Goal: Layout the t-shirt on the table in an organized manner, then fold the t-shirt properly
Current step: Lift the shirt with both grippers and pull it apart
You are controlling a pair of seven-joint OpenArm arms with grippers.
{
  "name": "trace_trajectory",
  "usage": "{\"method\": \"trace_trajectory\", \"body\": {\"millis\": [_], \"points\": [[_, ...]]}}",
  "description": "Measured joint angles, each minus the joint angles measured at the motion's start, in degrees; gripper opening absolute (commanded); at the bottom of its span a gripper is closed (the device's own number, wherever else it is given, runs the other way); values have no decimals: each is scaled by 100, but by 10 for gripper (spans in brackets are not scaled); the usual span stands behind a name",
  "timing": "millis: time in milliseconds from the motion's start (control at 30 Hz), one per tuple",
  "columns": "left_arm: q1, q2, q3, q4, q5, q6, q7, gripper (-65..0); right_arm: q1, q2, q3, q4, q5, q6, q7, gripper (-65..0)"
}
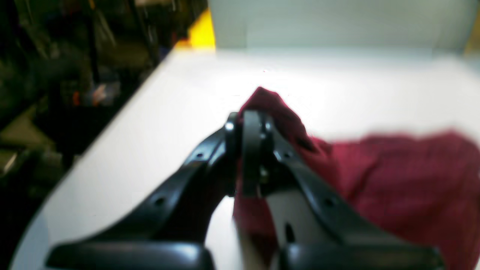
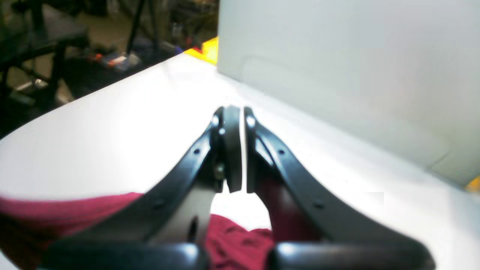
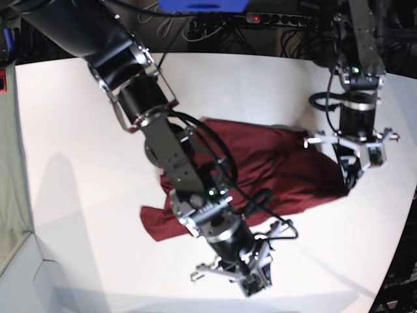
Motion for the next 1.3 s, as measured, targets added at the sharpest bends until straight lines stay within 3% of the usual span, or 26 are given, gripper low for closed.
{"method": "trace_trajectory", "body": {"millis": [233,400,467,567,700,867,933,1300], "points": [[1475,50,-330,-363,-33,-15,-35,-648,-789,-2,-52,-750,20,2,109,-650],[1886,66,-339,-817,-39,-35,-57,-648,-767,24,-876,-2044,13,2,227,-650],[1971,70,-323,-1012,-39,-31,-48,-648,-769,37,-1285,-2260,20,2,483,-602],[1956,68,-310,-1283,-44,-37,-76,-648,-785,9,-1738,-2319,37,2,529,-475],[1965,55,-146,-1547,-44,-33,-81,-648,-774,13,-2044,-2306,31,2,579,-318],[1969,68,33,-1585,-44,-33,-94,-648,-804,11,-2162,-2306,20,2,824,-186],[1991,66,33,-1585,-42,-33,-94,-648,-861,11,-2162,-2306,20,2,839,-162],[1976,55,144,-1585,-39,-33,-94,-648,-1121,7,-2162,-2542,22,2,1198,-161]]}}
